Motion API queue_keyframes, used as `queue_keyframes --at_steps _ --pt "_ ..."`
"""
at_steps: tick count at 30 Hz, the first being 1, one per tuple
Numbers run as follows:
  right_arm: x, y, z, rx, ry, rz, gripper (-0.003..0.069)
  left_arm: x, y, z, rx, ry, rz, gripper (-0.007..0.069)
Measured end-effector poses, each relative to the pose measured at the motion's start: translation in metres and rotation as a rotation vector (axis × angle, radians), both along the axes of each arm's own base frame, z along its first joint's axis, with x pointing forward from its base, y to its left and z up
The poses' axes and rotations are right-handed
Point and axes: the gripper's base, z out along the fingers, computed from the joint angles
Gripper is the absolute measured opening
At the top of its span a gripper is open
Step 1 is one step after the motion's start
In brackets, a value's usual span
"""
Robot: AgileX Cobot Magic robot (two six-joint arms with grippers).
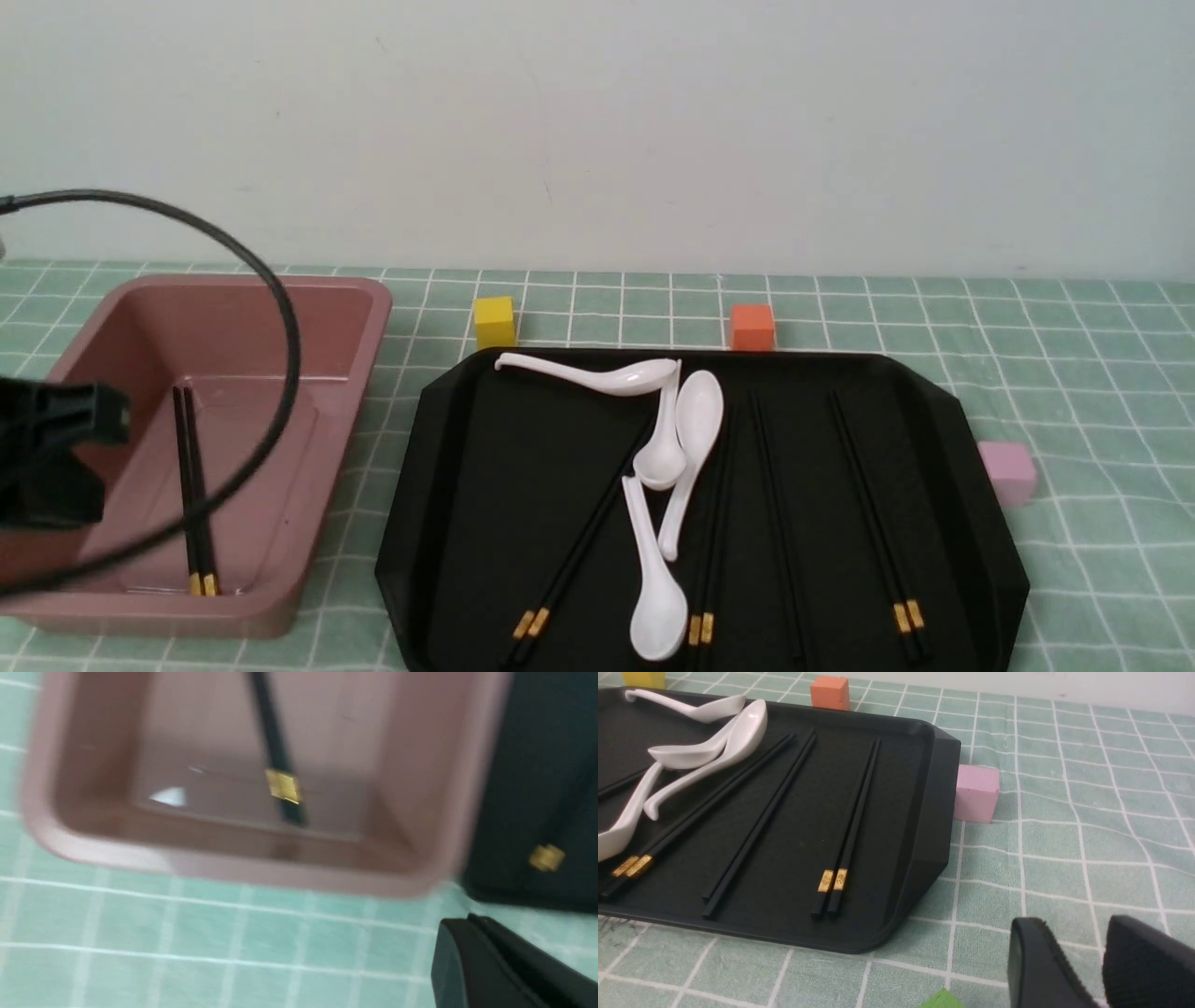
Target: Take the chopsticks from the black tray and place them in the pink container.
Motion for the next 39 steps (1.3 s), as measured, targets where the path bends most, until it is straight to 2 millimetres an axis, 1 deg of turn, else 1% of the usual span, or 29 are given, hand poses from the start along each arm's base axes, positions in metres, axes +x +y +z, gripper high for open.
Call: queue_keyframes --at_steps 1,2,4,5,7,10,16,24,27,32,35,39 --pt "0.000 0.000 0.000 0.000 0.000 0.000 0.0240 -0.019 -0.005 -0.002 -0.031 -0.058 -0.034 -0.0013" --pt "0.000 0.000 0.000 0.000 0.000 0.000 0.0240 -0.022 -0.006 -0.006 -0.047 -0.057 -0.036 -0.0013" --pt "0.000 0.000 0.000 0.000 0.000 0.000 0.0240 -0.053 -0.014 -0.013 -0.091 -0.199 -0.093 -0.0013" --pt "0.000 0.000 0.000 0.000 0.000 0.000 0.0240 -0.055 -0.015 -0.014 -0.094 -0.210 -0.096 -0.0013" --pt "0.000 0.000 0.000 0.000 0.000 0.000 0.0240 -0.080 -0.019 -0.032 -0.126 -0.341 -0.110 -0.0013" --pt "0.000 0.000 0.000 0.000 0.000 0.000 0.0240 -0.093 -0.020 -0.045 -0.171 -0.441 -0.071 -0.0013" --pt "0.000 0.000 0.000 0.000 0.000 0.000 0.0240 -0.106 -0.022 -0.057 -0.233 -0.503 -0.041 -0.0013" --pt "0.000 0.000 0.000 0.000 0.000 0.000 0.0240 -0.107 -0.022 -0.059 -0.236 -0.504 -0.044 -0.0013" --pt "0.000 0.000 0.000 0.000 0.000 0.000 0.0240 -0.106 -0.020 -0.058 -0.194 -0.533 -0.043 -0.0013" --pt "0.000 0.000 0.000 0.000 0.000 0.000 0.0240 -0.104 -0.014 -0.059 -0.077 -0.556 -0.053 -0.0013" --pt "0.000 0.000 0.000 0.000 0.000 0.000 0.0240 -0.104 -0.012 -0.060 -0.060 -0.566 -0.050 -0.0013" --pt "0.000 0.000 0.000 0.000 0.000 0.000 0.0240 -0.112 -0.010 -0.066 -0.029 -0.651 -0.036 -0.0013"
